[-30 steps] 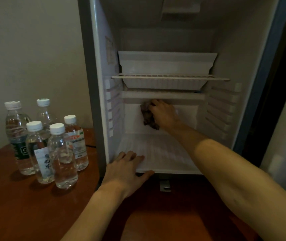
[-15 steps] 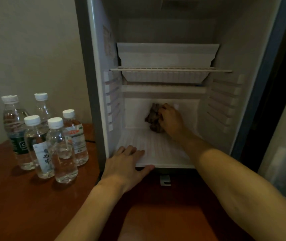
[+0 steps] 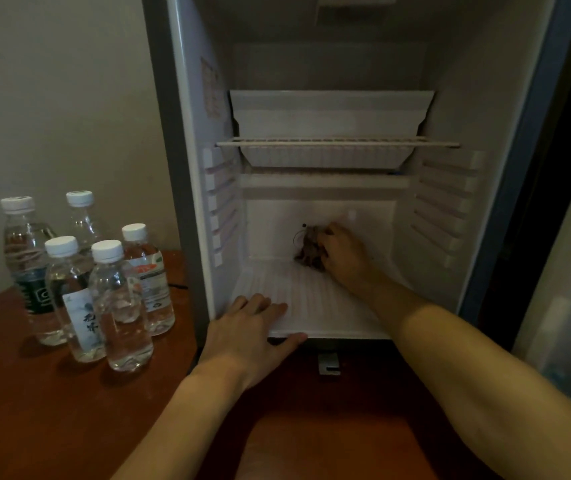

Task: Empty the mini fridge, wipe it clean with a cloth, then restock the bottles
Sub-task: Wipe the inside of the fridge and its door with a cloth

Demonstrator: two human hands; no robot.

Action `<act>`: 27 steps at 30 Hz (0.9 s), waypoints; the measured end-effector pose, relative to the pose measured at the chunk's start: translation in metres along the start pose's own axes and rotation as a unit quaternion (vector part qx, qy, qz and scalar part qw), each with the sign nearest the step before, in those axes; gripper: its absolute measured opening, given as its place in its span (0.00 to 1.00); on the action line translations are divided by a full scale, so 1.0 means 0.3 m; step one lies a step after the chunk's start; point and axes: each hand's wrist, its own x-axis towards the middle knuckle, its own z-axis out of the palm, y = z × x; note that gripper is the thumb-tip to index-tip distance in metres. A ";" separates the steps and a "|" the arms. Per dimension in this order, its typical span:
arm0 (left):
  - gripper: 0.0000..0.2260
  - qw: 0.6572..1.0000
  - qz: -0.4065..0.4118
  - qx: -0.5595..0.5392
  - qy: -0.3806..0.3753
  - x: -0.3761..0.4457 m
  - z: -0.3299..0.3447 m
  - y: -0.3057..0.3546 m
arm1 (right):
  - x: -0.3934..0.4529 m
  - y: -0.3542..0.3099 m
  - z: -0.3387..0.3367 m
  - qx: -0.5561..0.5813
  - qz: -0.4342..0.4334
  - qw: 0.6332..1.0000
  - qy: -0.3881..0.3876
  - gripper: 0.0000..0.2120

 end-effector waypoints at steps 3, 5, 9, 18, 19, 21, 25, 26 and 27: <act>0.33 1.000 -0.001 -0.001 -0.004 0.002 -0.002 -0.002 | 0.022 0.015 -0.043 -0.023 0.002 1.000 0.007 0.15; 0.33 1.000 -0.002 0.002 -0.008 0.001 -0.005 -0.002 | 0.035 0.027 -0.076 -0.041 0.001 0.999 0.024 0.14; 0.32 1.000 -0.001 0.003 -0.008 -0.002 -0.012 0.004 | 0.074 0.054 -0.149 -0.045 0.020 0.998 0.048 0.12; 0.33 1.000 -0.006 -0.003 -0.004 0.003 0.003 0.000 | 0.061 0.047 -0.128 -0.030 0.029 0.995 0.095 0.12; 0.33 1.000 -0.007 -0.003 -0.004 0.003 0.004 0.000 | 0.059 0.051 -0.124 -0.024 0.028 0.994 0.100 0.12; 0.33 1.000 -0.007 -0.004 -0.003 0.001 0.005 0.000 | 0.050 0.062 -0.116 -0.006 0.027 0.994 0.104 0.11; 0.33 1.000 -0.004 -0.005 0.001 0.001 0.007 -0.004 | 0.013 0.078 -0.050 0.000 0.047 0.996 0.079 0.12; 0.33 1.000 -0.003 -0.004 0.001 0.000 0.007 -0.005 | 0.000 0.079 -0.025 0.005 0.049 0.996 0.070 0.12; 0.33 1.000 -0.003 -0.004 0.002 0.000 0.006 -0.004 | -0.014 0.081 -0.004 0.013 0.049 0.997 0.060 0.11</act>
